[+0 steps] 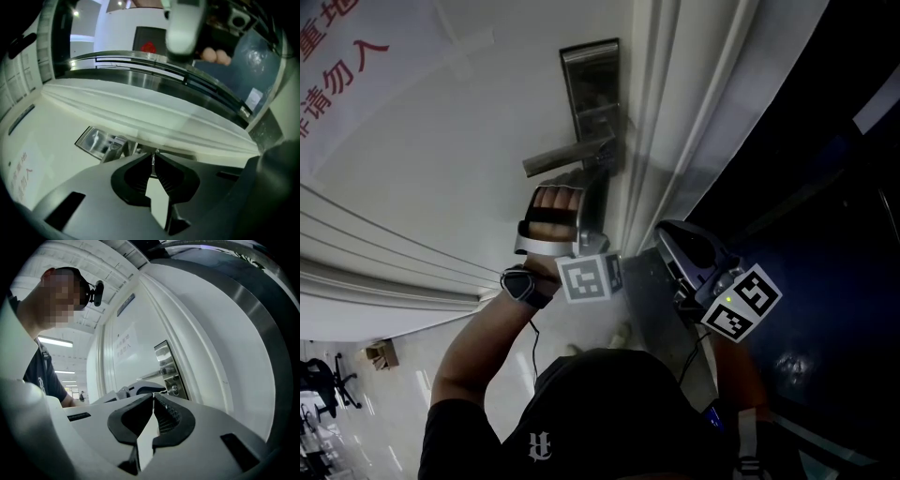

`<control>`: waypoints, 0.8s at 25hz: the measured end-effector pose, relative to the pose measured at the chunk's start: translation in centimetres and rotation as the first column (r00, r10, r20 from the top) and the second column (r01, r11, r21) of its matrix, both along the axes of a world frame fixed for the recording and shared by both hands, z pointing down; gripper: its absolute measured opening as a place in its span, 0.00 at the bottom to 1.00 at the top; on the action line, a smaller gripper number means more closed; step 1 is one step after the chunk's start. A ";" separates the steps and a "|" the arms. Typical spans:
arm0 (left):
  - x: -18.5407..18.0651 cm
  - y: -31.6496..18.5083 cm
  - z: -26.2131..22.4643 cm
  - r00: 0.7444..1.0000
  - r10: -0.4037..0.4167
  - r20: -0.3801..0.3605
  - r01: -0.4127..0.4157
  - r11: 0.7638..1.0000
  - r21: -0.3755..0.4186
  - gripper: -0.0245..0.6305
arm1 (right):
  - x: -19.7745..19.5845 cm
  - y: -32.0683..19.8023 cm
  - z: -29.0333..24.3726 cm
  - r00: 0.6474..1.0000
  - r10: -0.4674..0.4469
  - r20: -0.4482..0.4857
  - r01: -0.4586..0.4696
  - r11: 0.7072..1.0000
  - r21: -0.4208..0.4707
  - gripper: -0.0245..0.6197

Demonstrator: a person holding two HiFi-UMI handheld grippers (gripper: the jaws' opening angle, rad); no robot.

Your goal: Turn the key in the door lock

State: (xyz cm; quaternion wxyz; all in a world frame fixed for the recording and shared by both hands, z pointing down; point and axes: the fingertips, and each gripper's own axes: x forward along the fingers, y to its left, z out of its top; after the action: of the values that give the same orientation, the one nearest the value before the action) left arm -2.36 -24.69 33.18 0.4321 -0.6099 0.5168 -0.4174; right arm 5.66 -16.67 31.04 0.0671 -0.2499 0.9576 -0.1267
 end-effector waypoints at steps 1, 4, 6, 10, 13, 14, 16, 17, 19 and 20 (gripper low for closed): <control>0.0 0.5 -0.2 0.998 0.012 -0.068 -0.012 1.000 -0.011 0.07 | -0.2 -0.3 0.1 1.000 0.005 -0.003 -0.005 1.000 0.000 0.06; 0.2 2.2 -1.2 0.940 0.058 -0.335 -0.079 0.996 -0.049 0.05 | -0.7 -1.0 0.4 0.999 0.027 -0.020 -0.027 1.000 0.003 0.06; 0.1 3.4 -1.8 0.853 0.074 -0.517 -0.127 0.990 -0.067 0.05 | -1.2 -1.2 0.4 0.999 0.035 -0.038 -0.034 0.999 0.012 0.06; -0.3 5.2 -2.3 0.597 0.043 -0.801 -0.225 0.968 -0.115 0.05 | -2.1 -1.4 0.6 0.997 0.047 -0.058 -0.046 0.999 0.014 0.06; -0.9 5.6 -1.8 0.426 -0.012 -0.904 -0.267 0.954 -0.139 0.05 | -2.8 -1.4 1.0 0.995 0.061 -0.079 -0.060 0.998 0.012 0.06; -1.1 5.7 -1.7 0.389 -0.024 -0.921 -0.269 0.953 -0.139 0.05 | -3.1 -1.4 1.2 0.994 0.067 -0.091 -0.066 0.998 0.014 0.06; -1.5 5.8 -1.6 0.342 -0.040 -0.939 -0.263 0.955 -0.136 0.05 | -3.7 -1.3 1.4 0.990 0.078 -0.115 -0.076 0.997 0.023 0.06; -1.6 5.9 -1.5 0.325 -0.045 -0.945 -0.261 0.956 -0.135 0.05 | -3.9 -1.3 1.4 0.989 0.084 -0.122 -0.082 0.996 0.025 0.06; -1.6 6.2 -1.5 0.302 -0.050 -0.952 -0.263 0.955 -0.134 0.05 | -4.1 -1.2 1.6 0.988 0.093 -0.124 -0.091 0.996 0.019 0.06; -1.5 6.3 -1.4 0.294 -0.052 -0.954 -0.266 0.955 -0.134 0.05 | -4.2 -1.2 1.7 0.988 0.095 -0.123 -0.094 0.995 0.015 0.06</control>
State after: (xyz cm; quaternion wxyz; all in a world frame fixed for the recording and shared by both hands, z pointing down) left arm -3.89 -18.37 31.74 -0.0164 -0.8230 0.5677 -0.0117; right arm 1.46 -17.89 32.73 0.0148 -0.3021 0.9476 -0.1031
